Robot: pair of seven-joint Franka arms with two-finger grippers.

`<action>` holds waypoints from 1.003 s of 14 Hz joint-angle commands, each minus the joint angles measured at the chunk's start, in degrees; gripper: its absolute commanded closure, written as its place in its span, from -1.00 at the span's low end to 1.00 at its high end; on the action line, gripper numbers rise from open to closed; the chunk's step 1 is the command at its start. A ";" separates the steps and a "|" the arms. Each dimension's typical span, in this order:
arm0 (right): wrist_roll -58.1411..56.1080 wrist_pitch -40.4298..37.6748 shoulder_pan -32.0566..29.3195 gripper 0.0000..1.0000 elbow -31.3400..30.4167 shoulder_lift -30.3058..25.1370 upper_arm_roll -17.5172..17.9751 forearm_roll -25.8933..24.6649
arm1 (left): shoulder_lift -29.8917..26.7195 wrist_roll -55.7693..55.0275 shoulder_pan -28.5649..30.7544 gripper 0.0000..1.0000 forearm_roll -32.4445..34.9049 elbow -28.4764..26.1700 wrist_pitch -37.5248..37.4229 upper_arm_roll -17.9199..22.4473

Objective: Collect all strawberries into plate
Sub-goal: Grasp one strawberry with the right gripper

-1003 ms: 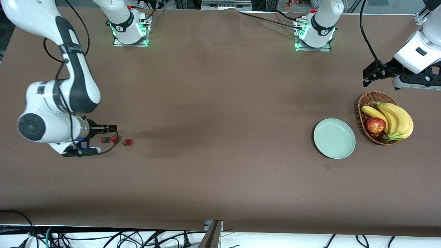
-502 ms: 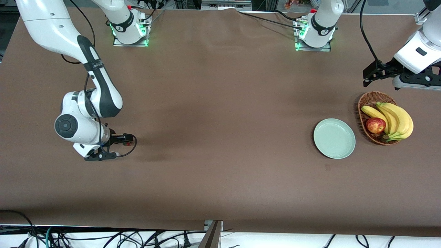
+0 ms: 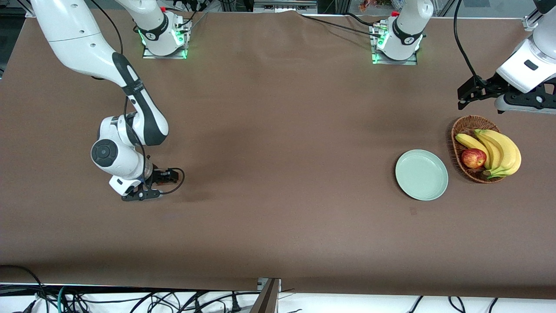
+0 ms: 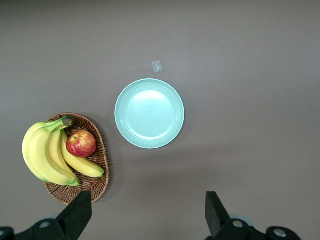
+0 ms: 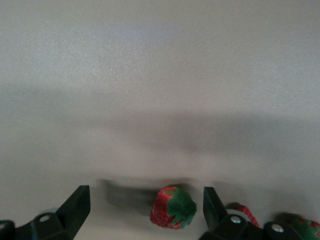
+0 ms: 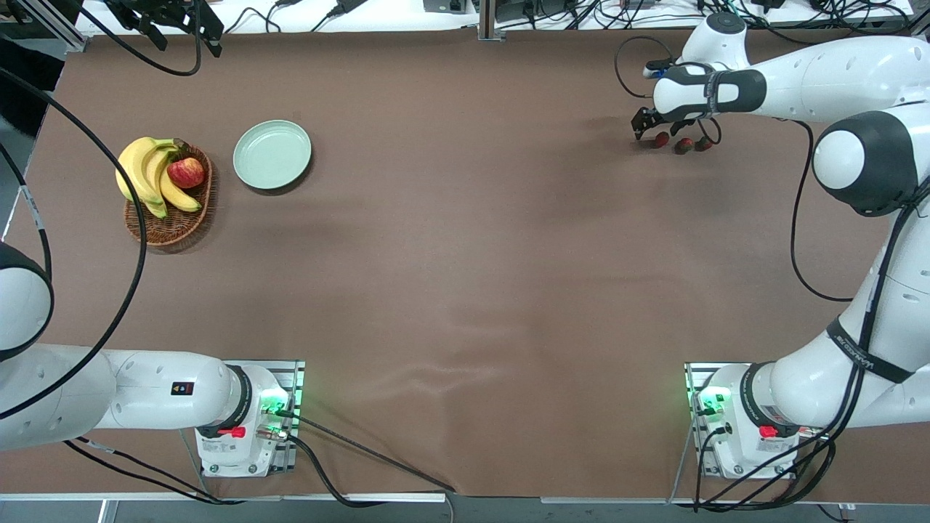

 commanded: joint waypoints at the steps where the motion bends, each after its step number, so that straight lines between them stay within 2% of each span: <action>1: 0.30 1.12 -0.27 -1.00 -1.98 -0.88 0.20 -0.35 | 0.76 -0.22 0.22 -1.00 0.91 1.73 -1.37 -0.22; 6: -0.14 0.68 -0.36 -0.96 -3.21 -1.41 0.11 -0.35 | 0.76 -0.39 0.22 -1.00 0.91 1.82 -2.07 -0.22; 7: -0.14 0.68 -0.45 -0.56 -3.22 -1.41 0.02 -0.35 | 0.67 -0.22 0.22 -1.00 0.91 1.73 -2.07 -0.13; 8: -0.14 0.50 -0.45 -0.01 -3.22 -1.50 0.02 -0.35 | 0.67 -0.30 0.22 -1.00 0.91 1.82 -2.16 -0.13; 10: 0.21 0.33 -0.45 0.64 -3.13 -1.58 0.02 -0.27 | 0.67 -0.39 0.22 -1.00 0.91 1.82 -2.16 -0.13; 11: 0.04 0.33 -0.54 0.90 -2.78 -1.58 -0.07 -0.27 | 0.76 -0.30 0.22 -1.00 0.91 1.82 -2.16 -0.13; 12: -0.14 0.33 -0.54 1.00 -2.69 -1.58 -0.07 -0.27 | 0.76 -0.21 0.22 -1.00 0.91 1.82 -2.16 -0.13; 14: -0.14 0.24 -0.54 1.00 -2.25 -1.67 -0.07 -0.27 | 0.76 -0.39 0.22 -1.00 0.91 1.91 -2.16 -0.13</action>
